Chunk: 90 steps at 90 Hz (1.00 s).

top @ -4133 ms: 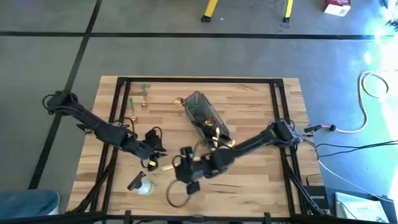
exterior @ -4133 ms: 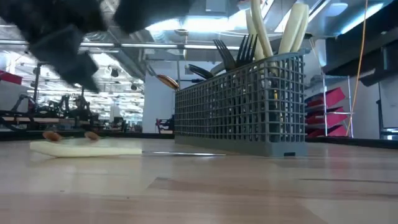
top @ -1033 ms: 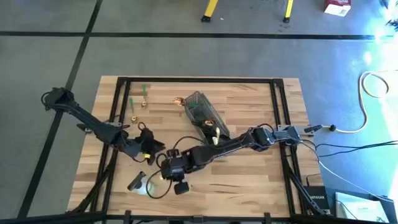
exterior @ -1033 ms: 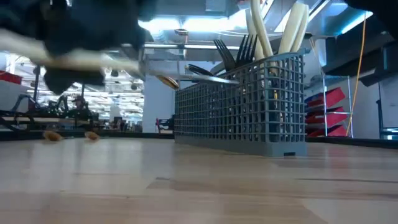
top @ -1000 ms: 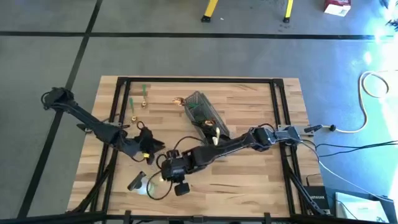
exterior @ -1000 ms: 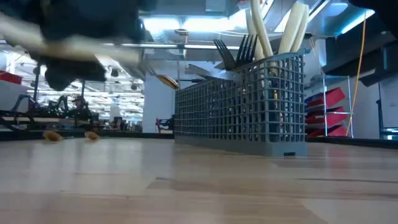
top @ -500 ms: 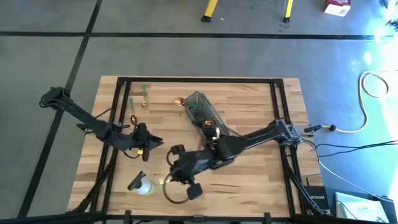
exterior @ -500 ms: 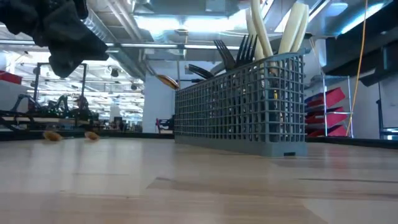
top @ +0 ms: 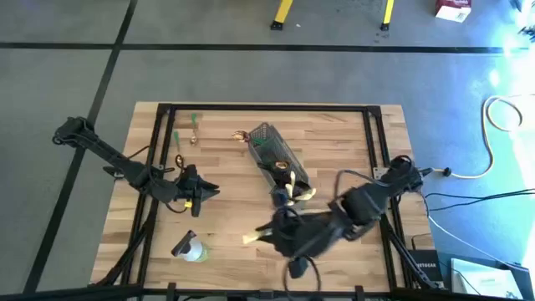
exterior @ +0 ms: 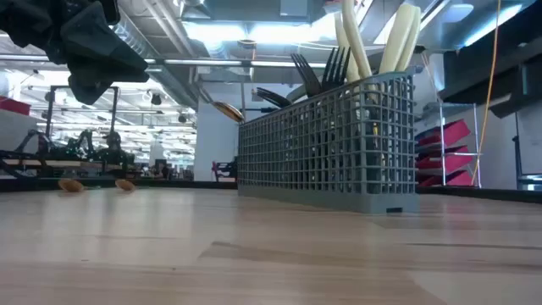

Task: Sort silverware
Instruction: Put the silver knife into the cutlery rack

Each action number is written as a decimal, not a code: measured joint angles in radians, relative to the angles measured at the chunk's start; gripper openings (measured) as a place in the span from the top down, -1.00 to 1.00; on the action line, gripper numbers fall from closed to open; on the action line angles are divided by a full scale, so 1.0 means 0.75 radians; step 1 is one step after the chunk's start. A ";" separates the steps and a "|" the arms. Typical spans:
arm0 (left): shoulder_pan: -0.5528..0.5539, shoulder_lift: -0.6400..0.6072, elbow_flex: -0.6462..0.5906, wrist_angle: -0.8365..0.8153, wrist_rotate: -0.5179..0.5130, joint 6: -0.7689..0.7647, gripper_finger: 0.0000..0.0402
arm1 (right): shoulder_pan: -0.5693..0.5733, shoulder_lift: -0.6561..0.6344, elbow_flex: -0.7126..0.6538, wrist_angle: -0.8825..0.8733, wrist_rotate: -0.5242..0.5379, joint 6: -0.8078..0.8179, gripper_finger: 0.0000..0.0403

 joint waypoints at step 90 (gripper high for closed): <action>0.000 0.000 -0.001 -0.004 0.000 -0.038 0.64 | -0.062 -0.900 -1.930 2.177 -0.004 -0.342 0.72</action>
